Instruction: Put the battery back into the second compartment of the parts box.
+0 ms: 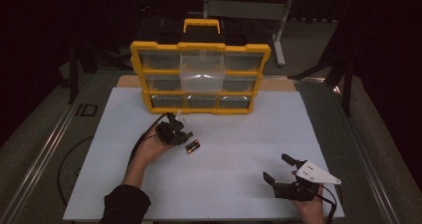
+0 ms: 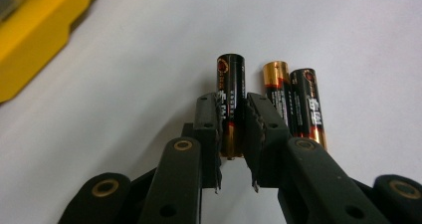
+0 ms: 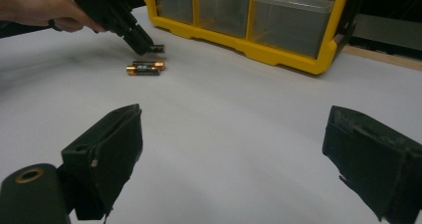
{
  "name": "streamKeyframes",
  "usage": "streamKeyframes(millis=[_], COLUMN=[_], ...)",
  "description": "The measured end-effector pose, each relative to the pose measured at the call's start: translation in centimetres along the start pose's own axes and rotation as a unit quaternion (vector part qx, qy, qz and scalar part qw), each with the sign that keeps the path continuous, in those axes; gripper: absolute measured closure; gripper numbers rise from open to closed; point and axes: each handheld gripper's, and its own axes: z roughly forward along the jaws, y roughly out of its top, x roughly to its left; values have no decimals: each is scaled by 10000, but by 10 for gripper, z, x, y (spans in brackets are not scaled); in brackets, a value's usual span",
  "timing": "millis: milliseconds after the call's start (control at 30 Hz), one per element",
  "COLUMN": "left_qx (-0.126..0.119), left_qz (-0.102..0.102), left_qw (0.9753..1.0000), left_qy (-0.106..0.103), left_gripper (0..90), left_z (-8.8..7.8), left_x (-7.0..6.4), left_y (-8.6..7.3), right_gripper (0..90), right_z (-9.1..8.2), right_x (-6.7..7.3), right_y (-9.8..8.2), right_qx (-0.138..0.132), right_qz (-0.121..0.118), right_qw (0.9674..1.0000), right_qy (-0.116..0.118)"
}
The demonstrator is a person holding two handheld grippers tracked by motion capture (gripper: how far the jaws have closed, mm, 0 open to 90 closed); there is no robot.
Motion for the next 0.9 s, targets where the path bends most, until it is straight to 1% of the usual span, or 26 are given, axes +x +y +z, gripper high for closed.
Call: streamKeyframes(millis=[67, 133, 167, 233, 267, 300, 333, 433, 467, 533, 567, 600, 633, 667, 733, 767, 867, 900], left_qx=[-34, -34, -145, -185, -236, -255, -282, -278, -268, -268, -303, -303, -350, -370, -370, -452, -532, -532], left_qz=[41, 41, 35, 74, 61, 80, 106, 260, 339, 339, 477, 477, 510, 542, 542, 600, 654, 654], left_qw=[10000, 10000, 9999, 9998, 9996, 9994, 9992, 9989, 9987, 9987, 9980, 9980, 9978, 9975, 9975, 9968, 9961, 9961], left_qy=[2, 2, -39, -72, -135, -225, -266, -267, -276, -276, -265, -265, -258, -257, -257, -270, -264, -264], left_gripper=[776, 776, 776, 776, 776, 776, 776, 776, 776, 776, 776, 776, 776, 776, 776, 776, 776, 776], left_z=[-7, -7, -18, -25, -30, -34, -37, -47, -52, -52, -65, -65, -73, -77, -77, -90, -102, -102], left_x=[1, 1, 1, 2, 2, 2, 1, -1, -2, -2, -5, -5, -5, -5, -5, -4, -4, -4], left_y=[0, 0, -1, -1, -1, -1, 0, 4, 7, 7, 13, 13, 16, 18, 18, 23, 27, 27], right_gripper=[84, 84, 84, 84, 84, 84, 84, 84, 84, 84, 84, 84, 84, 84, 84, 84, 84, 84], right_z=[0, 0, 0, -1, -1, -1, -1, -1, -1, -2, -2, -2, -2, -3, -3, -3, -3, -3], right_x=[0, 0, 0, 0, 0, 0, 0, 0, 0, -1, -1, -1, -1, -1, -1, -1, -1, -1], right_y=[0, 0, 0, 0, 0, 0, 0, 0, 0, 0, 0, 0, 0, 0, 0, 0, 0, 0], right_qx=[0, 0, -5, -3, -3, -4, -4, -15, -19, -24, -38, -38, -44, -44, -42, -49, -64, -64], right_qz=[5, 8, 12, 10, 7, 14, 19, 23, 30, 33, 41, 41, 50, 53, 62, 60, 89, 89], right_qw=[10000, 10000, 10000, 10000, 10000, 10000, 10000, 10000, 10000, 10000, 10000, 10000, 10000, 10000, 10000, 10000, 9999, 9999], right_qy=[5, 5, 7, 10, 10, 9, 9, 6, 7, 4, -1, -1, -8, -12, -14, -16, -19, -19])
